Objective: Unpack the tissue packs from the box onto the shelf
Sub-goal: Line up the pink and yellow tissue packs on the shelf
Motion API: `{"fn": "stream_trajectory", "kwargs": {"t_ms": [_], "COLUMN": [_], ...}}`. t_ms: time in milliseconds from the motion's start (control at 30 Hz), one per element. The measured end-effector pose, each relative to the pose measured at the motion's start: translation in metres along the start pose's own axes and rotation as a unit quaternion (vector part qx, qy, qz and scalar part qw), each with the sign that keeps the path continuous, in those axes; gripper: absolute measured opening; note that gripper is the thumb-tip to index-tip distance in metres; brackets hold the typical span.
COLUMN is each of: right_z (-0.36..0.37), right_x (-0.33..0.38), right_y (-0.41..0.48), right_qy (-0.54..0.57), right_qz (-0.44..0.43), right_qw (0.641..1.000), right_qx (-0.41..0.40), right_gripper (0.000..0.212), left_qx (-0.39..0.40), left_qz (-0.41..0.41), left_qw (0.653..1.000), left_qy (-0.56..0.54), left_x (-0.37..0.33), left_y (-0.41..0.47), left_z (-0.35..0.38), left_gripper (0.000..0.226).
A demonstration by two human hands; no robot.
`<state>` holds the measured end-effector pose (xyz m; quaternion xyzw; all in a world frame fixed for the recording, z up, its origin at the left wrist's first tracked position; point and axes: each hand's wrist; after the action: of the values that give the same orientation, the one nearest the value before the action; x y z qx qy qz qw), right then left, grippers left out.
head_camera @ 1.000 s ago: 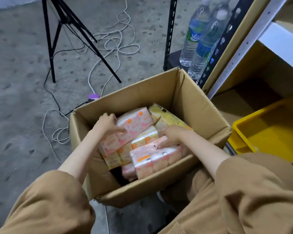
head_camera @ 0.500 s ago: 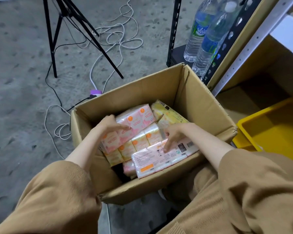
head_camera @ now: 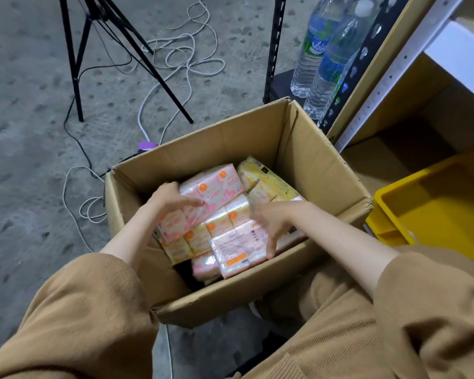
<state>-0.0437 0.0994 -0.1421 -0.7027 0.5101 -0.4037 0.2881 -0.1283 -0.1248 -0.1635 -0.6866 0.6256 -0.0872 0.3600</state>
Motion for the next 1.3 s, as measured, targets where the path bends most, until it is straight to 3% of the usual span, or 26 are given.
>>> {"fn": "stream_trajectory", "kwargs": {"t_ms": [167, 267, 367, 533, 700, 800, 1000, 1067, 1200, 1300], "right_z": [0.016, 0.021, 0.021, 0.001, -0.032, -0.039, -0.046, -0.051, -0.061, -0.062], "right_x": [0.008, 0.006, 0.001, -0.011, -0.03, -0.037, -0.04, -0.041, -0.041, -0.044], "right_y": [0.008, 0.011, 0.013, -0.002, -0.029, -0.04, -0.077, -0.097, -0.155, -0.213], "right_qy": [-0.108, -0.111, -0.061, 0.024, 0.223, 0.322, 0.374, 0.394, 0.381, 0.351], "right_qz": [-0.044, -0.065, -0.07, -0.053, -0.015, 0.001, 0.011, 0.018, 0.012, 0.022], "right_qw": [0.992, 0.987, 0.987, 0.983, 0.926, 0.893, 0.866, 0.848, 0.828, 0.825], "right_qx": [-0.045, -0.092, -0.129, -0.176, -0.304, -0.314, -0.331, -0.354, -0.412, -0.442], "right_gripper": [0.101, 0.097, 0.092, 0.062, 0.057, 0.052, 0.027, 0.033, 0.09, 0.102], "left_qx": [-0.002, -0.001, 0.0, 0.012, 0.025, 0.025, -0.001, -0.016, -0.058, -0.087], "left_qz": [0.007, 0.003, 0.003, 0.002, 0.014, 0.028, 0.106, 0.14, 0.203, 0.258], "left_qw": [1.0, 1.0, 1.0, 1.0, 0.999, 0.997, 0.988, 0.983, 0.966, 0.951], "left_qy": [-0.004, -0.006, -0.001, 0.003, 0.043, 0.062, 0.11, 0.121, 0.147, 0.143], "left_x": [-0.002, -0.002, -0.003, -0.001, -0.009, -0.017, -0.038, -0.048, -0.084, -0.117], "left_y": [-0.002, -0.002, -0.001, 0.0, -0.003, -0.012, -0.046, -0.06, -0.096, -0.127], "left_z": [0.001, 0.001, 0.0, -0.002, -0.006, -0.011, -0.045, -0.062, -0.095, -0.111], "left_gripper": [0.075, 0.075, 0.076, 0.073, 0.064, 0.06, 0.061, 0.059, 0.054, 0.061]}}
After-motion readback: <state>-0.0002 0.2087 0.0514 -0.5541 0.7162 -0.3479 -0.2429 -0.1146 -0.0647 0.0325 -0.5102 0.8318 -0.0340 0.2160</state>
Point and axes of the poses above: each hand's wrist, its own y-axis towards the middle knuckle, its own z-axis out of the palm, x = y × z, and after that the axes turned 1 degree about -x, right-handed
